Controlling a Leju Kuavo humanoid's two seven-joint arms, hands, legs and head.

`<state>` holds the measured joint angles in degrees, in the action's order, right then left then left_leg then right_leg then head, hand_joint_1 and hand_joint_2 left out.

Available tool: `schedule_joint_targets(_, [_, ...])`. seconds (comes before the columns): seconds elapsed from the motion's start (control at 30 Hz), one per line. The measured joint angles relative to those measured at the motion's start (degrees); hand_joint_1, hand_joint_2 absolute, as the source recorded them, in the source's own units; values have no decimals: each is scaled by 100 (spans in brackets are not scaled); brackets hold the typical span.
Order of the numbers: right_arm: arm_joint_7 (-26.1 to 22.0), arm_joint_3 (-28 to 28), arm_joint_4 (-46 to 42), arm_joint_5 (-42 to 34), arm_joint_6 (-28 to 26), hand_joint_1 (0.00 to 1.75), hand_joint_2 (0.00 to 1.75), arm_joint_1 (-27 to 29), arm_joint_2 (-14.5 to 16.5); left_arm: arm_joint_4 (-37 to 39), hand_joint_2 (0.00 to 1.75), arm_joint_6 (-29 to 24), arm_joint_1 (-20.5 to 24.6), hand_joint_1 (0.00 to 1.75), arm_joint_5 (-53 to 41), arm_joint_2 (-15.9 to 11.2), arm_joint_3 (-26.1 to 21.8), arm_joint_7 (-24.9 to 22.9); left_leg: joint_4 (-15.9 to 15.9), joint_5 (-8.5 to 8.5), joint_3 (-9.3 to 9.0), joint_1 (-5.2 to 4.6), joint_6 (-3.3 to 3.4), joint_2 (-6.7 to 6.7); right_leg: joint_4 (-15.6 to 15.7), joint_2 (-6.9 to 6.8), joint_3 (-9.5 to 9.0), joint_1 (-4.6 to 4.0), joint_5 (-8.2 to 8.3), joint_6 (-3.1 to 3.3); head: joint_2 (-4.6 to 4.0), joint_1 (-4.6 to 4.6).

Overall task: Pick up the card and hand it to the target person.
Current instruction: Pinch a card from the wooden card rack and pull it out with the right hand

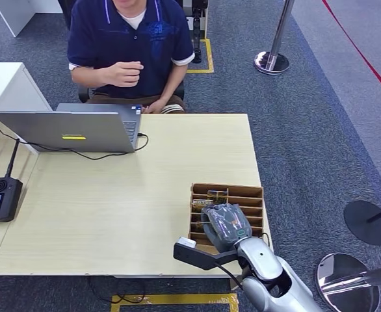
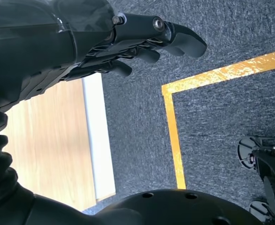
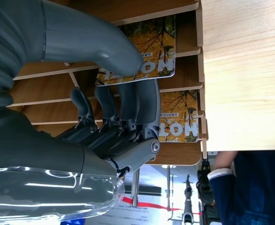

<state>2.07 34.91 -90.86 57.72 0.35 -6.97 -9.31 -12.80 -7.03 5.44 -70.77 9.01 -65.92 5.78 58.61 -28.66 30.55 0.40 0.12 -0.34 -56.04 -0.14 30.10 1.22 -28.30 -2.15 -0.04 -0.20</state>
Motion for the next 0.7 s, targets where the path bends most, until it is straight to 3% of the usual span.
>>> schedule_joint_targets(0.03, [-1, 0, 2, -4, 0, 156, 175, 0, 0, 0, 87, 4, 0, 0, -20, -1, 1, 42, 0, 0, 0, 0, 0, 0, 0, 0, 0, 0, 0, 0, 0, 0])
schedule_joint_targets(0.1, [-1, 0, 6, -13, 0, 163, 175, 0, 0, 0, 175, -13, 0, 0, -87, -3, 4, 147, 0, 0, 0, 0, 0, 0, 0, 0, 0, 0, 0, 0, 1, 0])
schedule_joint_targets(0.5, [-37, -16, -2, -133, -151, 164, 175, 2, 1, 1, 175, -137, -3, 0, -174, -11, 15, -79, 0, 0, 0, 0, 0, 0, 0, 0, 0, 0, 0, 0, 1, 0])
schedule_joint_targets(0.7, [-24, -296, -320, -96, -335, 164, 175, 31, -7, 1, 175, -137, -3, 0, -139, -11, 15, -80, 0, 0, 2, 0, 0, 0, 0, 0, 1, 0, 0, 0, 0, 0])
